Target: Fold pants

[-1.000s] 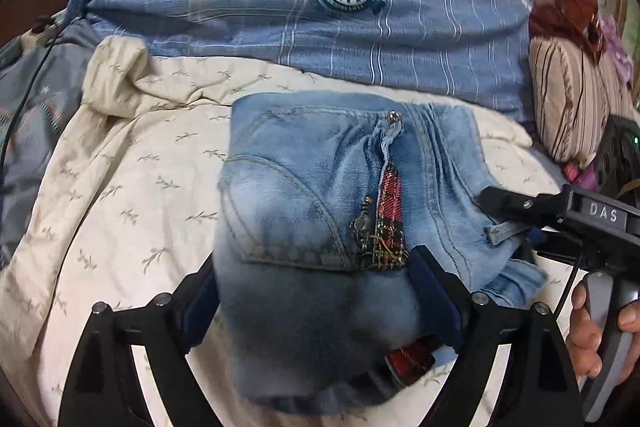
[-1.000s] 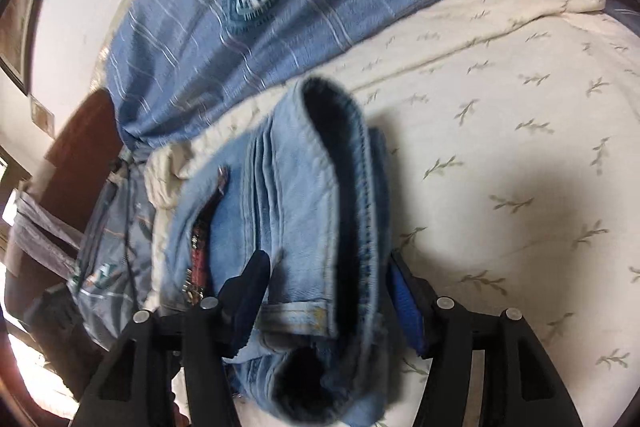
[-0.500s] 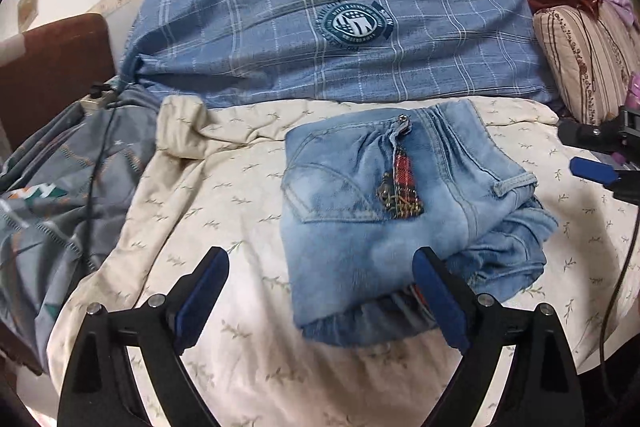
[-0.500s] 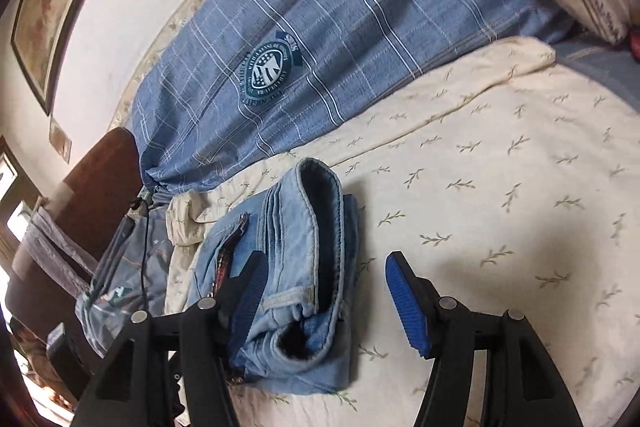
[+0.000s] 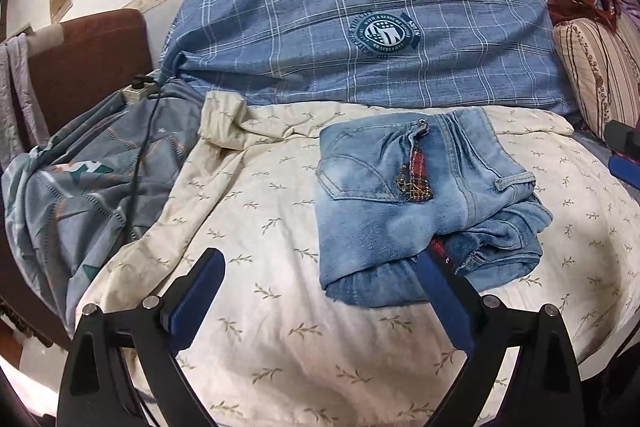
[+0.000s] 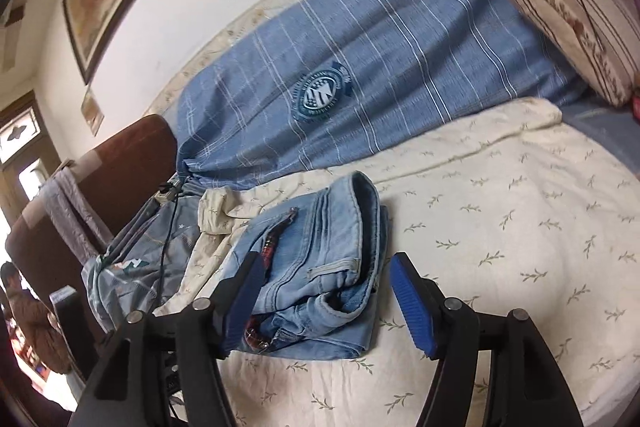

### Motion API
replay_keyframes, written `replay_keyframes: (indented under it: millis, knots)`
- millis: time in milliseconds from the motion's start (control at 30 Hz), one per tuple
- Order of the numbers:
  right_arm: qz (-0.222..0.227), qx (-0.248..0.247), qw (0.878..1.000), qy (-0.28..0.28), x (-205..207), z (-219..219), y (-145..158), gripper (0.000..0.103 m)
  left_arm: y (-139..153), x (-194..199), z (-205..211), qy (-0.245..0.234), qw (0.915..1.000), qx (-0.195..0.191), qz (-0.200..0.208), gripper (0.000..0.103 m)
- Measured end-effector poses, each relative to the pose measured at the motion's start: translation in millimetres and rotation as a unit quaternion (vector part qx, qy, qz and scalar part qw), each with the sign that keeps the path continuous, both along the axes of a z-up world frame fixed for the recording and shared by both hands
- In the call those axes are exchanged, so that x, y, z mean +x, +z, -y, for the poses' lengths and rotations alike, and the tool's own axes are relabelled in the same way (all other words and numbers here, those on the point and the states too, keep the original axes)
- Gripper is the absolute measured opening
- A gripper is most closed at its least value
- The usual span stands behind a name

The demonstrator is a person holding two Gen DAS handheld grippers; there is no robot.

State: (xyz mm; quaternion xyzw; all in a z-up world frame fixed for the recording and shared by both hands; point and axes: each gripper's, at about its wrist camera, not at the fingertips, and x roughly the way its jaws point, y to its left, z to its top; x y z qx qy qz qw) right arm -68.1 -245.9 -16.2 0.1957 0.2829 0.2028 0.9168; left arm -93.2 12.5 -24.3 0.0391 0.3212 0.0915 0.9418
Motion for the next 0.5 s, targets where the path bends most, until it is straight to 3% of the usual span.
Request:
replay_keyframes:
  millis: [500]
  knots:
    - [0.035,-0.011,0.999,0.018,-17,-5,12,0.070,34,-19,20,0.011,0.9992,0.024,0.031,0.099]
